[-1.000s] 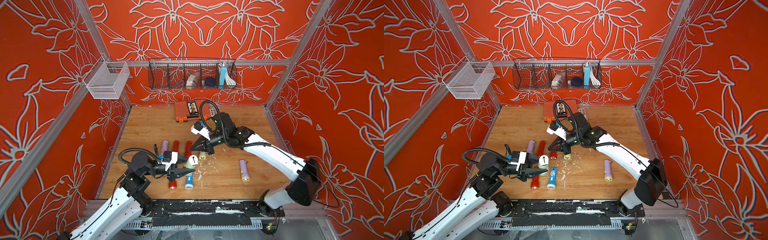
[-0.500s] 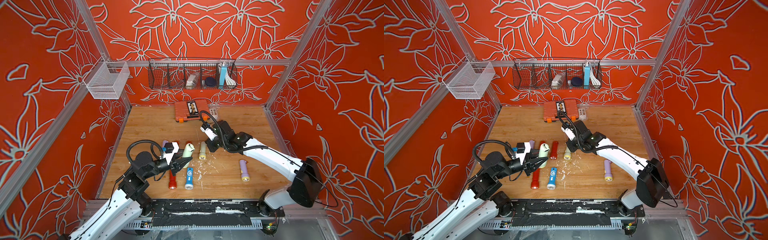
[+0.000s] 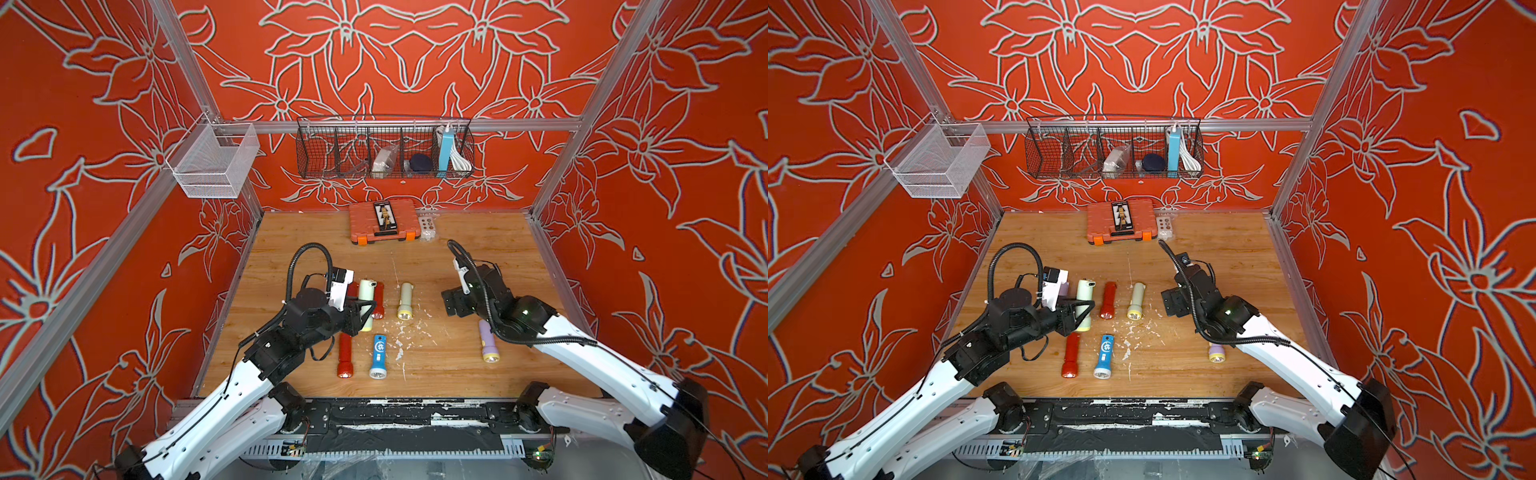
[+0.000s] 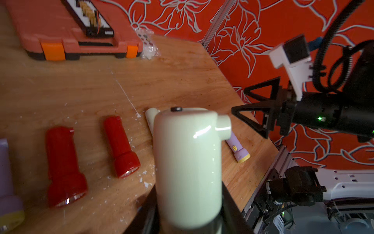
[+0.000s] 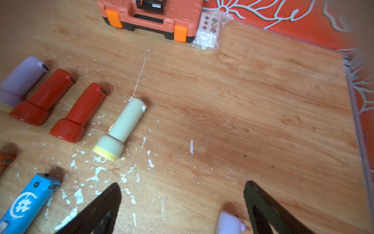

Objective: Close the plug at the bottom of the flashlight
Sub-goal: Place the flashlight at the center of the board.

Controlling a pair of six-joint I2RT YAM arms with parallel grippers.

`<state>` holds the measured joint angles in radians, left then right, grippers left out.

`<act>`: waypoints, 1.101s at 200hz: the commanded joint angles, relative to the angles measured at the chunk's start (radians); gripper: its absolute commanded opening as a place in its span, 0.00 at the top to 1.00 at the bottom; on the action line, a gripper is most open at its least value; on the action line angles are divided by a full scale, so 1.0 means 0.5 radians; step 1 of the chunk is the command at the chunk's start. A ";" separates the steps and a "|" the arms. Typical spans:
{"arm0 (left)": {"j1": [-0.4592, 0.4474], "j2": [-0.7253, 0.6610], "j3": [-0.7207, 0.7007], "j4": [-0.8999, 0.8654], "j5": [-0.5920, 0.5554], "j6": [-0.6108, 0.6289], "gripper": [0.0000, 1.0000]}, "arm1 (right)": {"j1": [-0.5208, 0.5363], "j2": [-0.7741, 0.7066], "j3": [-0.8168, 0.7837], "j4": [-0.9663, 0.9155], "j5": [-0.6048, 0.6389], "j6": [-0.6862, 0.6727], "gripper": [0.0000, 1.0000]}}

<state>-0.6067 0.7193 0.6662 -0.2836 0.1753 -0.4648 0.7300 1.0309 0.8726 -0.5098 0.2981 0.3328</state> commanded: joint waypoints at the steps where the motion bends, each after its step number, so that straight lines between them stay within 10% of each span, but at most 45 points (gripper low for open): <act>1: -0.090 0.043 0.078 -0.133 -0.125 -0.338 1.00 | -0.052 -0.153 -0.062 -0.102 0.149 0.169 0.02; 83: -0.695 0.435 0.048 -0.251 -0.631 -0.769 1.00 | -0.196 -0.388 -0.144 -0.204 -0.053 0.181 0.02; 220: -1.063 1.634 0.499 -0.198 -0.792 -1.227 1.00 | -0.295 -0.462 -0.284 -0.014 -0.207 0.077 0.02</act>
<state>-1.1332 1.4914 0.8948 -0.3763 -0.1814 -1.0035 0.5941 0.8268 0.7437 -0.5411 0.2020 0.3866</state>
